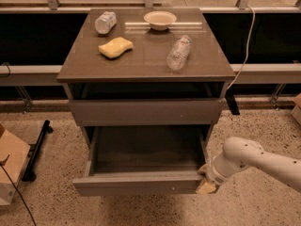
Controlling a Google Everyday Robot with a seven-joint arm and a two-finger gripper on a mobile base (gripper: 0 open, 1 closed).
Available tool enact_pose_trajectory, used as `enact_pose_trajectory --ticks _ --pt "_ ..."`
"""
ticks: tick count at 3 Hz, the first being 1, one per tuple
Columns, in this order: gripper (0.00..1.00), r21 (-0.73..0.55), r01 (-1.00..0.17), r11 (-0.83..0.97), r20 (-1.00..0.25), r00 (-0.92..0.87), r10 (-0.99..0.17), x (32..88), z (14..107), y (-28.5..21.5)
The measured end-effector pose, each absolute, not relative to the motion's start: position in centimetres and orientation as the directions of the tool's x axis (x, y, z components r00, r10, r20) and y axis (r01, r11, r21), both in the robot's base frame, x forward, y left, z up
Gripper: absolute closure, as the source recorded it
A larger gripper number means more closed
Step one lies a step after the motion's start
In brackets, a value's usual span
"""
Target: Open middle drawer
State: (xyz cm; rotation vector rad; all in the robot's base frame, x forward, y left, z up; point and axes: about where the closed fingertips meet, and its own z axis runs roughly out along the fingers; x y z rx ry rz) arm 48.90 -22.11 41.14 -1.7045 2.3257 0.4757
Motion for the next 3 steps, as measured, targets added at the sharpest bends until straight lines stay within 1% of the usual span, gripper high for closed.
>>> enact_pose_trajectory --ticks 1,2,3 --pt "0.74 0.137 -0.975 0.176 -0.349 -0.213 -0.913 46.34 41.74 -21.63" --pt "0.69 0.136 -0.978 0.157 -0.351 -0.195 -0.916 45.89 41.88 -21.52" --pt "0.47 0.139 -0.978 0.155 -0.351 -0.195 -0.916 45.80 41.75 -21.44"
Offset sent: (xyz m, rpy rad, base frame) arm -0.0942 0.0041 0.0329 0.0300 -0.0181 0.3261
